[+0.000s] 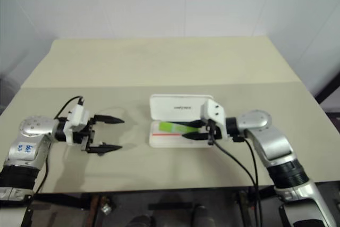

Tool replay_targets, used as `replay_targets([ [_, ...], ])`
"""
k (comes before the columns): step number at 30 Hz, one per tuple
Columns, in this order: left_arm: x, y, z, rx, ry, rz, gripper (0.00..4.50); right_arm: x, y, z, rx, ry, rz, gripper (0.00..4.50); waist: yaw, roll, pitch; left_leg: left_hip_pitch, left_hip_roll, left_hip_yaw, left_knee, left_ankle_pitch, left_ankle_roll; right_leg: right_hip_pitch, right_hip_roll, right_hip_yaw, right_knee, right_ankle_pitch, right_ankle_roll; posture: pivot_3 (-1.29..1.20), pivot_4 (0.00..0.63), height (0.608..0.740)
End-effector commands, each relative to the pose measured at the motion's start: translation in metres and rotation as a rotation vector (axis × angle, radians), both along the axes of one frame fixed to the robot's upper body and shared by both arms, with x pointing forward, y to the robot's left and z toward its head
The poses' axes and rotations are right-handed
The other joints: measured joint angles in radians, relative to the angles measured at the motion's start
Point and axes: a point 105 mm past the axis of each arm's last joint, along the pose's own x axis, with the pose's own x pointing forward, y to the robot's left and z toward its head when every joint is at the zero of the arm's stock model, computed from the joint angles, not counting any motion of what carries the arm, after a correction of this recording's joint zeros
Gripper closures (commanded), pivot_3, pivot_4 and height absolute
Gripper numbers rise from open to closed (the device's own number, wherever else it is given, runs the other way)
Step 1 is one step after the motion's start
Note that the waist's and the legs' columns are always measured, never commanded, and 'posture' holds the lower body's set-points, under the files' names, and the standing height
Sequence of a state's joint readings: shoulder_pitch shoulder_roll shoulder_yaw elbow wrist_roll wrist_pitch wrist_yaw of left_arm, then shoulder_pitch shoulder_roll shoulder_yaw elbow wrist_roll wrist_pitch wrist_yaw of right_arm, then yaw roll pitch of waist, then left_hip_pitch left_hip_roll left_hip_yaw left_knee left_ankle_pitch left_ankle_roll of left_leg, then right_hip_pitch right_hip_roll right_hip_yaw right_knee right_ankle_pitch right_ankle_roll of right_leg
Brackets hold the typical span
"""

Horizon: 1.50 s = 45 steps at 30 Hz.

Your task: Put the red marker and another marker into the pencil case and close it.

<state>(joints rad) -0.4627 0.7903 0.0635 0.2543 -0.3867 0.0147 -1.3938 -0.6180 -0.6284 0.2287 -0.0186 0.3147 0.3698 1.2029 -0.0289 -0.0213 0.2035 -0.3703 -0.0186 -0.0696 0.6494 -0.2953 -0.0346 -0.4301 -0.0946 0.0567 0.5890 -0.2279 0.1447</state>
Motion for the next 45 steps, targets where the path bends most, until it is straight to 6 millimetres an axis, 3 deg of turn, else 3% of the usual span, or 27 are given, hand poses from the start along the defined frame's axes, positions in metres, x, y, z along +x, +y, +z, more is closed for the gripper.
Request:
replay_targets([
  [1, -0.004, 0.003, 0.012, 0.001, -0.048, 0.008, 0.00, 0.000, 0.010, 0.006, -0.013, -0.032, 0.055, 3.39, 0.001, 0.000, 0.000, 0.000, 0.000, 0.000, 0.000, 0.000, 0.000, 0.000, 0.000, 0.000, 0.000, 0.000, 0.000, 0.00, 0.150, 0.740],
  [14, -0.010, -0.001, 0.012, -0.007, -0.045, 0.019, 0.00, 0.006, 0.029, -0.014, -0.059, -0.012, 0.141, 3.39, -0.002, 0.000, 0.000, 0.000, 0.000, 0.000, 0.000, 0.000, 0.000, 0.000, 0.000, 0.000, 0.001, 0.000, 0.000, 0.00, 0.150, 0.740],
  [35, -0.010, -0.004, 0.015, -0.016, -0.053, 0.023, 0.00, 0.022, 0.022, -0.019, -0.090, -0.029, 0.133, 3.39, -0.003, 0.000, 0.000, 0.001, 0.000, 0.000, 0.000, 0.000, 0.000, 0.000, 0.000, 0.000, 0.001, 0.000, 0.000, 0.00, 0.150, 0.740],
  [44, -0.007, -0.005, 0.017, -0.019, -0.060, 0.020, 0.00, 0.022, 0.024, -0.010, -0.064, -0.057, 0.131, 0.26, -0.002, 0.000, 0.000, 0.001, 0.000, 0.000, 0.000, 0.000, 0.000, 0.000, 0.000, 0.000, 0.001, 0.000, 0.000, 0.00, 0.150, 0.740],
  [45, -0.007, -0.006, 0.017, -0.019, -0.060, 0.019, 0.00, 0.021, 0.024, -0.008, -0.061, -0.061, 0.132, 0.06, -0.002, 0.000, 0.000, 0.000, 0.000, 0.000, 0.000, 0.000, 0.000, 0.000, 0.000, 0.000, 0.001, 0.000, 0.000, 0.00, 0.150, 0.740],
])
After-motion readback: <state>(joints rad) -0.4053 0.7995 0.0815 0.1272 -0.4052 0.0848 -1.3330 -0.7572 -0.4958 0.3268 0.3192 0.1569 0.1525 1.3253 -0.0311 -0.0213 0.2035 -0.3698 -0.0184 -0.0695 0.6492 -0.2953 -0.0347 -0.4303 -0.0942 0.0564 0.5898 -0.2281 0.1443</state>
